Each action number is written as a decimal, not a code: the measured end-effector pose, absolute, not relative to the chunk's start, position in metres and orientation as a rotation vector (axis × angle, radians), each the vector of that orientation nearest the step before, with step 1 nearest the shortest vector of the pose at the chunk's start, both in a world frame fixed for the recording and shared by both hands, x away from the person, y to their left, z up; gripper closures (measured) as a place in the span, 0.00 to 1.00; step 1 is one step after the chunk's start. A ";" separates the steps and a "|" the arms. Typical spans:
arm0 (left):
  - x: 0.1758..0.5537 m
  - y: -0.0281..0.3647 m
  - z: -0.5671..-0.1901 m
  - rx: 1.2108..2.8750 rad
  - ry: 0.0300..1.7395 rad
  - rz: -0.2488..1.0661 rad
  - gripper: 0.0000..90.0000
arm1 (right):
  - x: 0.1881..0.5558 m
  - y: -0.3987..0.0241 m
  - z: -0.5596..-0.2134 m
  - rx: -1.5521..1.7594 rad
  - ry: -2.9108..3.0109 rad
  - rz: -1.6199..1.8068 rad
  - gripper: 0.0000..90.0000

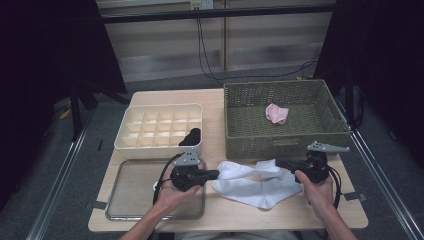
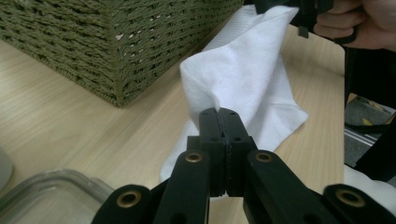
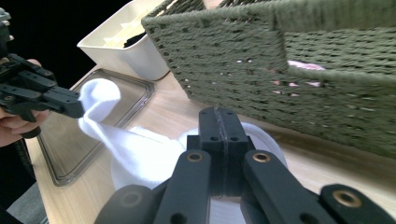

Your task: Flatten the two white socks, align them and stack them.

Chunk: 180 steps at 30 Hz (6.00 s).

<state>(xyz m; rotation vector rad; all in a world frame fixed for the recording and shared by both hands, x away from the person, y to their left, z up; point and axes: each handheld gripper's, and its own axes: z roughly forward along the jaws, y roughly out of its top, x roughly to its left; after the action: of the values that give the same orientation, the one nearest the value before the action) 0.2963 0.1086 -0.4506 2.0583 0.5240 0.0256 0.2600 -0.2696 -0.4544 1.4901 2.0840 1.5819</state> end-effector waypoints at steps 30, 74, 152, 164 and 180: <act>0.290 0.092 -0.453 2.071 0.464 0.059 0.99 | 0.215 -0.273 -0.472 1.533 2.150 1.480 0.88; 0.272 0.119 -0.477 2.112 0.636 -0.046 0.66 | 0.224 -0.159 -0.494 1.237 2.625 1.514 0.89; 0.311 0.106 -0.455 2.156 0.654 -0.098 0.99 | 0.223 -0.303 -0.476 1.624 2.069 1.327 0.95; 0.315 0.109 -0.465 2.117 0.716 -0.044 0.85 | 0.228 -0.303 -0.486 1.636 2.098 1.247 0.95; 0.310 0.102 -0.487 2.227 0.727 -0.068 0.97 | 0.230 -0.302 -0.492 1.627 2.122 1.223 0.93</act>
<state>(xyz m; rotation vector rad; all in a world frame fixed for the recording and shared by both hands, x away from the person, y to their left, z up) 0.3097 0.1021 -0.4870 2.2271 0.7266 -0.0683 0.2299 -0.3024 -0.4915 1.6275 2.1216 1.2227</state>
